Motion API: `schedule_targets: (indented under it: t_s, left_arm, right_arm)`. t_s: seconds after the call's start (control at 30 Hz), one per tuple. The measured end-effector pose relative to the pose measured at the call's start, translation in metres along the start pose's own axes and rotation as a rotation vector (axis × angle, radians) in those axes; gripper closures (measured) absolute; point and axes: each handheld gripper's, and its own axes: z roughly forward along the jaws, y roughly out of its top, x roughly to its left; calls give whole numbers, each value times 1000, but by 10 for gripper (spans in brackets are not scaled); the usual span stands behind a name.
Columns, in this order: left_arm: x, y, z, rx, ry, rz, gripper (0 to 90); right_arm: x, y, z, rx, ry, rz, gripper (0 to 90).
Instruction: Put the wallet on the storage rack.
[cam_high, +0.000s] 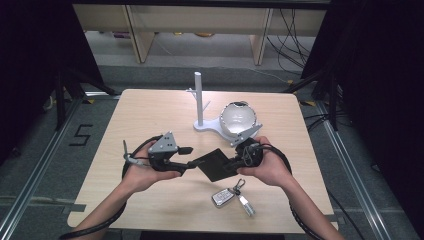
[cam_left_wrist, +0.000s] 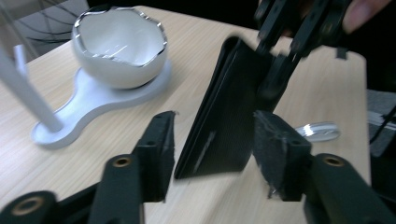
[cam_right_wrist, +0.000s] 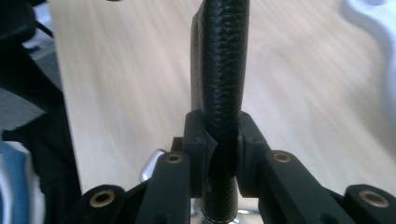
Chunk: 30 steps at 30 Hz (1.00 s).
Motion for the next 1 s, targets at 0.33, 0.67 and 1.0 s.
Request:
schedule_targets:
  t_s: [0.33, 0.67, 1.0]
  left_arm:
    - [5, -30, -15, 33, 77, -25, 379]
    - [7, -54, -20, 3, 116, -97, 363]
    - [7, -74, -19, -14, 145, -151, 357]
  right_arm:
    - [-10, 4, -22, 27, -72, 1, 784]
    - [-15, 2, -29, 66, -83, 0, 784]
    - [-32, 9, -46, 125, -150, -16, 781]
